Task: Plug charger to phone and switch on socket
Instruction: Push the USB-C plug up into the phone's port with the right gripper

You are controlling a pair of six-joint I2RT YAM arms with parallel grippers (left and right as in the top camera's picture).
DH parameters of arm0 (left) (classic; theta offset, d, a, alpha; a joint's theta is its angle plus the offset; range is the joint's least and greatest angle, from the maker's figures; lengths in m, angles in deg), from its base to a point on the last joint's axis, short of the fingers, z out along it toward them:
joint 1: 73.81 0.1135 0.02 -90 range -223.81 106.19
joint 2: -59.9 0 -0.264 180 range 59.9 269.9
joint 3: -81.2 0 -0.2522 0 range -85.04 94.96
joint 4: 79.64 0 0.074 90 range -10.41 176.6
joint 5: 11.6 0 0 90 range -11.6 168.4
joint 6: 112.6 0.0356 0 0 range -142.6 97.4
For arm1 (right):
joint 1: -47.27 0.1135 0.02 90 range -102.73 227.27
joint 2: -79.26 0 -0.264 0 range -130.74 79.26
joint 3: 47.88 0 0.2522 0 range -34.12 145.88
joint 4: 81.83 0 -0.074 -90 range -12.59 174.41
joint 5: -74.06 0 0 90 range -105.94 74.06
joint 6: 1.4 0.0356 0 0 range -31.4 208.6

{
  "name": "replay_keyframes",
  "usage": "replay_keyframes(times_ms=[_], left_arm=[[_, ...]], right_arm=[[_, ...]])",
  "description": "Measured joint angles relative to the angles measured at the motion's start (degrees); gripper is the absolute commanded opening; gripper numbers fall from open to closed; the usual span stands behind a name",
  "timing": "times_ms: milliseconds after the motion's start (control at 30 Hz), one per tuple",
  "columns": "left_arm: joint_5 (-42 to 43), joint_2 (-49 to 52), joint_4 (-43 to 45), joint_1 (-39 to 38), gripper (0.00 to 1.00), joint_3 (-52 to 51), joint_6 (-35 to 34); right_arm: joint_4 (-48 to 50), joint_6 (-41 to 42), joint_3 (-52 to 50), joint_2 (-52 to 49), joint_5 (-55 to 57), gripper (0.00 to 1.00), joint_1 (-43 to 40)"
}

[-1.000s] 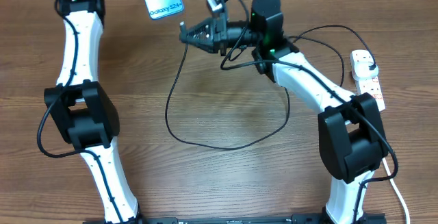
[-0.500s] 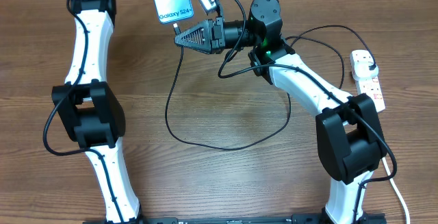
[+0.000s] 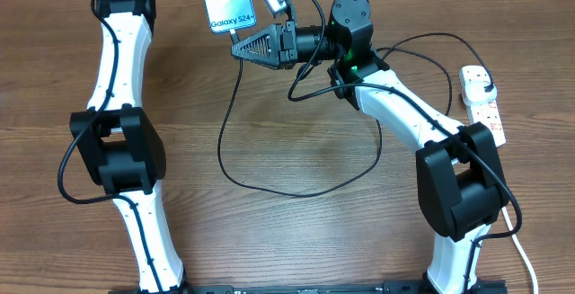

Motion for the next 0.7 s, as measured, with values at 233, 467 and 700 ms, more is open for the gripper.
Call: replay_keyframes(times_ms=[233, 467, 700], left_arm=[[0.00, 0.00, 0.00, 0.02, 0.04, 0.00, -1.07], [0.00, 0.00, 0.02, 0.02, 0.04, 0.00, -1.11], [-0.13, 0.00, 0.02, 0.28, 0.04, 0.00, -1.07]], right_arm=[[-1.55, -0.04, 0.00, 0.00, 0.17, 0.04, -0.02], [-1.55, -0.04, 0.00, 0.00, 0.24, 0.04, -0.02], [-1.49, 0.00, 0.00, 0.00, 0.57, 0.04, -0.20]])
